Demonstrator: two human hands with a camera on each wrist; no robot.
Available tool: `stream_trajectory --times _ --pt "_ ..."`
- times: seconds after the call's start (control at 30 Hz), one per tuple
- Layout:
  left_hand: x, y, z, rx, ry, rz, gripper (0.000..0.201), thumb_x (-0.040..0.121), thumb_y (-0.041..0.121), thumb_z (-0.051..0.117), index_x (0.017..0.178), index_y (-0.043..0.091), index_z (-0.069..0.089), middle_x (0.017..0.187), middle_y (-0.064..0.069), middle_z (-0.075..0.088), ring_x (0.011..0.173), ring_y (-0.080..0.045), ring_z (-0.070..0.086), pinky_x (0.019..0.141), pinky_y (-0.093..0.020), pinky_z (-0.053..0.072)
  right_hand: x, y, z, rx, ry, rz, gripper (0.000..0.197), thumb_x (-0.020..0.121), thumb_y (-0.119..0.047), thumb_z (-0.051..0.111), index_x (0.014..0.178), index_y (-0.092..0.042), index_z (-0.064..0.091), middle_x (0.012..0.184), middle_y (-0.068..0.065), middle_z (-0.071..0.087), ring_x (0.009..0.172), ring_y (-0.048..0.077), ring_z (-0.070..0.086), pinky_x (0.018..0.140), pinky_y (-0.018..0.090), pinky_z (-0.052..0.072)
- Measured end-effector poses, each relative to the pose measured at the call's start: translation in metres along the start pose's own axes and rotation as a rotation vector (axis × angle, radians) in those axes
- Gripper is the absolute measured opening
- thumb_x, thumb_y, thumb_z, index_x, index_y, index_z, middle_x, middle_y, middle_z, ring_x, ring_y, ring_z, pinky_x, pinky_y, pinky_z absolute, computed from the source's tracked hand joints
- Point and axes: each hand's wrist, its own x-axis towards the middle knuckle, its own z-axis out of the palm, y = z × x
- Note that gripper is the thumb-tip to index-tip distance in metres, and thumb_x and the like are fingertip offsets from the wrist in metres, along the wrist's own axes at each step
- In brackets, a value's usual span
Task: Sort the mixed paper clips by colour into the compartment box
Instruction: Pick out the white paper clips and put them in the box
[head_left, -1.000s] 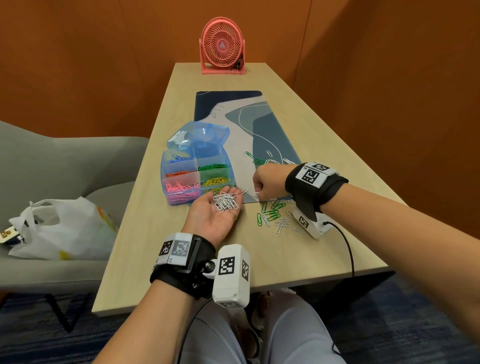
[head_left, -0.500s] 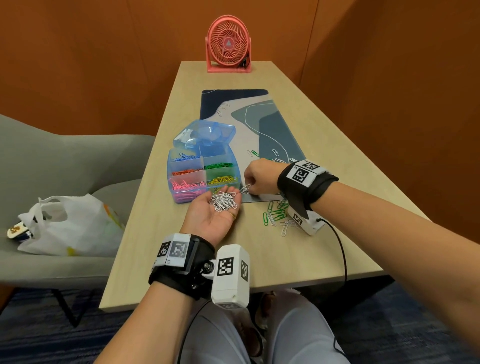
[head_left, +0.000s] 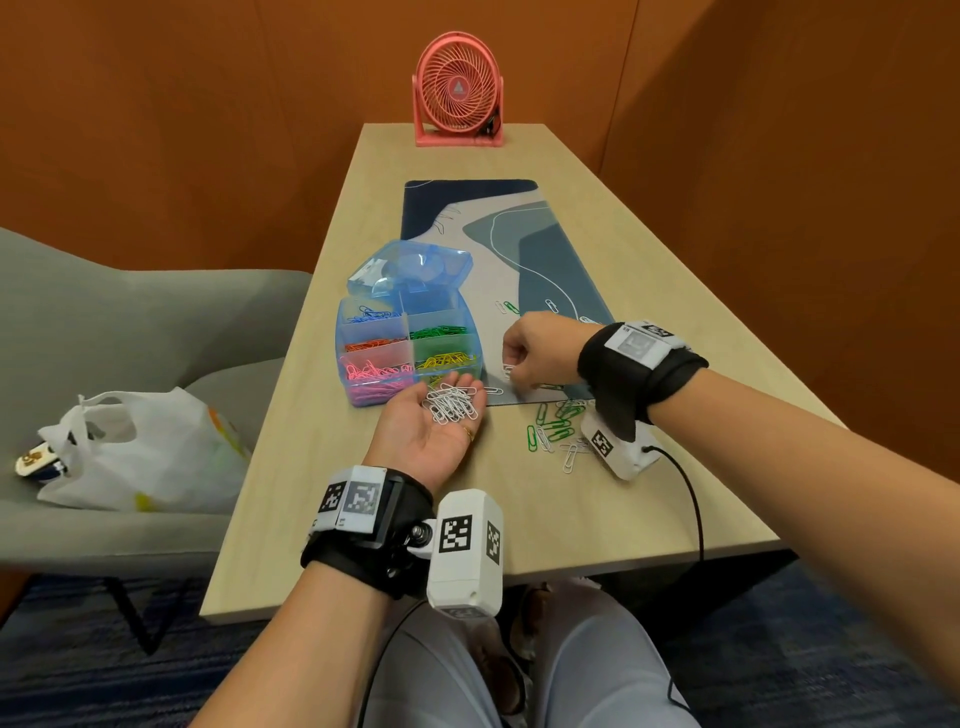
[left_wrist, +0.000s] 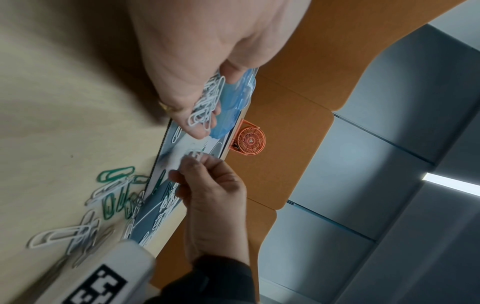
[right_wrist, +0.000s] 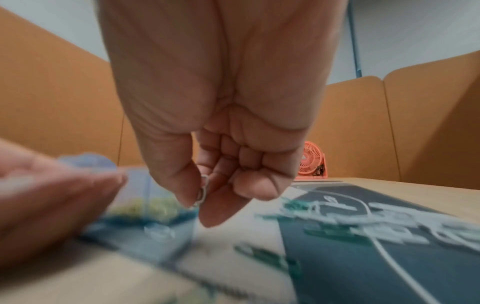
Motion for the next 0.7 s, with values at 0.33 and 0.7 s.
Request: stream_trajectory --times 0.33,0.7 --pt "0.004 -0.004 0.001 -0.014 -0.010 0.011 0.039 0.103 0.020 0.026 0.108 -0.006 0.053 0.098 -0.019 0.057 0.096 -0.029 0.055 0.092 -0.041 0.041 -0.010 -0.025 -0.025 0.207 -0.040 -0.106 0.013 0.090 -0.018 0.061 0.088 -0.010 0.071 0.070 0.001 0.069 0.055 0.009 0.057 0.059 0.020 0.050" --pt "-0.004 0.001 0.000 -0.013 -0.009 0.006 0.040 0.104 0.021 0.025 0.094 -0.008 0.052 0.101 -0.021 0.056 0.125 -0.028 0.046 0.096 -0.041 0.038 0.006 -0.024 0.005 -0.075 -0.081 0.032 0.010 0.083 -0.015 0.063 0.074 -0.012 0.061 0.073 0.006 0.059 0.067 0.021 0.053 0.053 0.020 0.041"
